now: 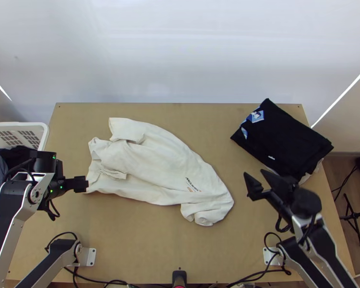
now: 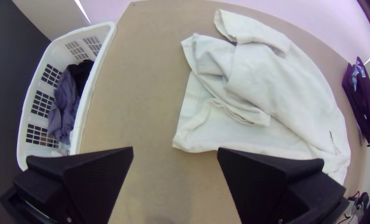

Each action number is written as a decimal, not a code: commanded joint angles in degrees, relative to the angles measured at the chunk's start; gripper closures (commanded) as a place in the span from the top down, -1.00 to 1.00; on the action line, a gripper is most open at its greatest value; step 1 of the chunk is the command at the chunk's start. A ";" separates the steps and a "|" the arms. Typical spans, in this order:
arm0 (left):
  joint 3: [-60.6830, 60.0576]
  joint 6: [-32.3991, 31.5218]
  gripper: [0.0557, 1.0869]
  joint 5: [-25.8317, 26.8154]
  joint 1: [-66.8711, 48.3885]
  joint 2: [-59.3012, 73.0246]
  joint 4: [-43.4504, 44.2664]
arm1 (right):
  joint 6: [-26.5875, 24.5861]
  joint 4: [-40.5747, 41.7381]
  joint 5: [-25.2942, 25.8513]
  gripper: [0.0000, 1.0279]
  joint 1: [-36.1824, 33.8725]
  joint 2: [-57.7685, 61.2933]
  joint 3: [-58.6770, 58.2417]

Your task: Fold the t-shirt

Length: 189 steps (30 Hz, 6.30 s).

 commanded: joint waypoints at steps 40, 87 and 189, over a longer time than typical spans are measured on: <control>0.72 -0.36 0.91 0.09 1.04 2.11 1.70 | 3.27 -23.78 -34.36 -0.30 -15.46 38.13 4.69; -7.54 10.72 0.91 14.42 15.01 4.31 -1.64 | 11.18 -9.71 -20.56 -0.94 -2.36 38.30 3.37; 31.83 -24.35 -0.93 27.69 19.06 6.59 32.99 | 18.57 -19.03 -9.93 -0.95 -11.59 35.23 64.37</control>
